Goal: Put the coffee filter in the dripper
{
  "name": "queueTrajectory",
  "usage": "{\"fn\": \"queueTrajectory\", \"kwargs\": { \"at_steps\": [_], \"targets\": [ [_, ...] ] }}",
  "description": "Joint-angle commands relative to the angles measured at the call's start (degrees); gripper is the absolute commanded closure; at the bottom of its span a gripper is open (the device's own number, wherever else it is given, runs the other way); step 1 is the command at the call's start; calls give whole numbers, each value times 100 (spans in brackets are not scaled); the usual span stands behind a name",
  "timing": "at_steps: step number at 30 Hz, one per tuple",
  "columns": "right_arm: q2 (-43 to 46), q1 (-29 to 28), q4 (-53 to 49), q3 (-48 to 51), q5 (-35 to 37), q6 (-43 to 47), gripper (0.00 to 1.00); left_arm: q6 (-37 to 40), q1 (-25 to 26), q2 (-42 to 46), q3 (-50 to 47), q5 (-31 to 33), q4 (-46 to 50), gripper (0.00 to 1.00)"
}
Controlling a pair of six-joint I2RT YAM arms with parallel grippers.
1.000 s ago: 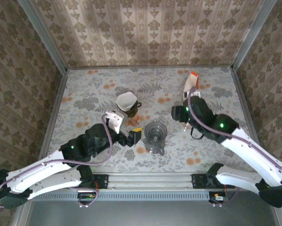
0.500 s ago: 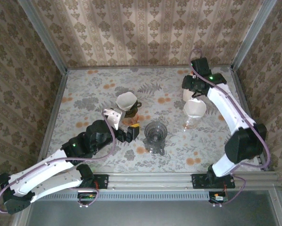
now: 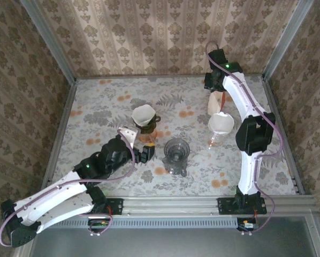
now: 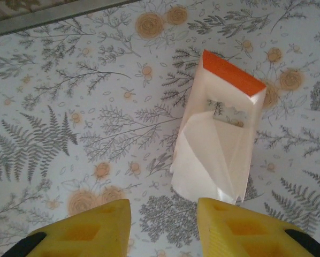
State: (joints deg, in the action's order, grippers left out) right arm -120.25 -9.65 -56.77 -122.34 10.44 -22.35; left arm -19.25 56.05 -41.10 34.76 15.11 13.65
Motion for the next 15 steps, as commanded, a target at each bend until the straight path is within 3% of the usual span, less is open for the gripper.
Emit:
{"fn": "queueTrajectory", "kwargs": {
  "at_steps": [1,6,15],
  "targets": [
    [-544,86,-905,-735,159,279,61,55,-52,144,-90,106,-137,0],
    [-1089,178,-1453,-1504,286,501,62,60,-67,208,-163,167,-164,0],
    [-1298,183,-1530,-1459,360,847,66,4,-176,182,-229,56,-250,0]
  ]
}}
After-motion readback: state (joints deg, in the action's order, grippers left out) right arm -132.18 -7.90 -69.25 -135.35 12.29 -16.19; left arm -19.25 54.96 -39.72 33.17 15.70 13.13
